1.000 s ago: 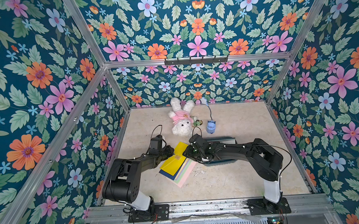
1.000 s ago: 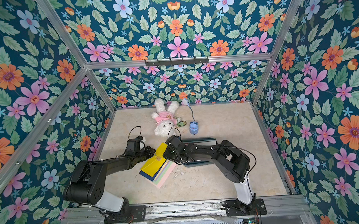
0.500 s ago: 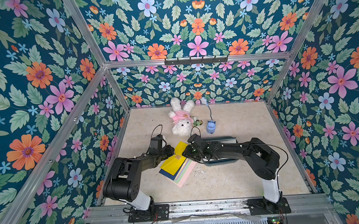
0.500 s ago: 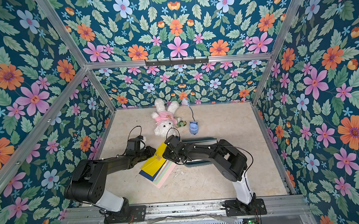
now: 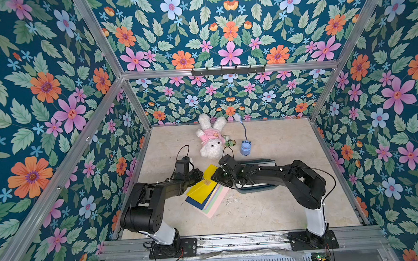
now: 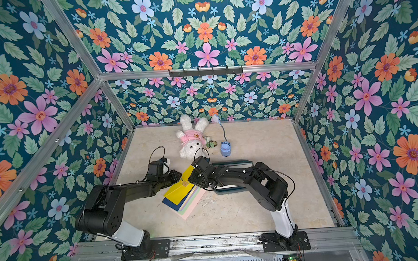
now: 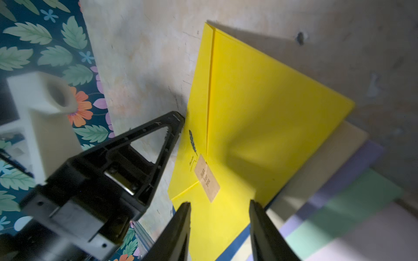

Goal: Put the sealed envelopes into the storage box
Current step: Pick up the envelope from the center of the board.

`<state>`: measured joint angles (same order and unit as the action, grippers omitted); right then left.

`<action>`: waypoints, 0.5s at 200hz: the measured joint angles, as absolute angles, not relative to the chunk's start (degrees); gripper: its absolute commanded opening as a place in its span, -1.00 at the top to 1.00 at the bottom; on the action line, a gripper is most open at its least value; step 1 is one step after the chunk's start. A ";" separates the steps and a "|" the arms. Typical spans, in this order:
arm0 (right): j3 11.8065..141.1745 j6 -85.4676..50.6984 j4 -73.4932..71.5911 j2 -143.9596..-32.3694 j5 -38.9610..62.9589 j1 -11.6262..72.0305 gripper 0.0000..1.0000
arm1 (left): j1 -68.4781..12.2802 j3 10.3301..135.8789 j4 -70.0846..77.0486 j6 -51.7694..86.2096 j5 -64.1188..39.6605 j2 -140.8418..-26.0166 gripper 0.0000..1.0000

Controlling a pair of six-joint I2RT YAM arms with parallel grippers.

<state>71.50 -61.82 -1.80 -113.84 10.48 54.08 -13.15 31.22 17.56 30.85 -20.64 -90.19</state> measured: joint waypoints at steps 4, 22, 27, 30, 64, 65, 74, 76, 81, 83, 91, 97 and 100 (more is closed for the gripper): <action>71.50 -61.82 -1.87 -113.73 10.48 54.06 0.07 | -13.15 31.22 17.56 30.85 -20.67 -90.19 0.53; 71.48 -61.84 -2.11 -113.32 10.48 54.11 0.07 | -13.15 31.20 17.58 30.85 -20.64 -90.21 0.54; 71.44 -61.87 -2.22 -113.23 10.46 54.13 0.07 | -13.15 31.20 17.58 30.85 -20.64 -90.21 0.55; 71.37 -61.87 -2.33 -113.16 10.48 54.17 0.07 | -13.15 31.20 17.58 30.85 -20.64 -90.21 0.55; 69.82 -62.02 -2.39 -112.81 10.44 54.50 0.07 | -13.15 31.20 17.69 30.85 -20.88 -90.48 0.62; 69.78 -62.02 -2.39 -112.79 10.44 54.54 0.07 | -13.15 31.20 17.69 30.85 -20.88 -90.48 0.62; 69.23 -62.00 -2.33 -112.62 10.46 54.85 0.07 | -13.15 31.20 17.74 30.85 -20.91 -90.52 0.62; 69.10 -62.00 -2.31 -112.57 10.46 54.89 0.07 | -13.15 31.20 17.74 30.87 -20.93 -90.52 0.62; 68.79 -62.00 -2.31 -112.44 10.44 55.02 0.07 | -13.15 31.20 17.74 30.85 -20.95 -90.54 0.62; 68.60 -62.00 -2.31 -112.36 10.46 55.02 0.07 | -13.15 31.20 17.74 30.87 -20.95 -90.54 0.62; 68.12 -62.00 -2.33 -112.18 10.46 55.16 0.07 | -13.15 31.20 17.80 30.85 -21.04 -90.59 0.62; 67.83 -62.00 -2.35 -112.16 10.46 55.20 0.07 | -13.15 31.20 17.80 30.85 -21.06 -90.61 0.62; 67.70 -61.98 -2.46 -112.16 10.46 55.22 0.07 | -13.15 31.20 17.80 30.85 -21.04 -90.61 0.62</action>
<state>67.70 -61.98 -2.46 -112.16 10.46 55.22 -13.15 31.20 17.80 30.85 -21.04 -90.61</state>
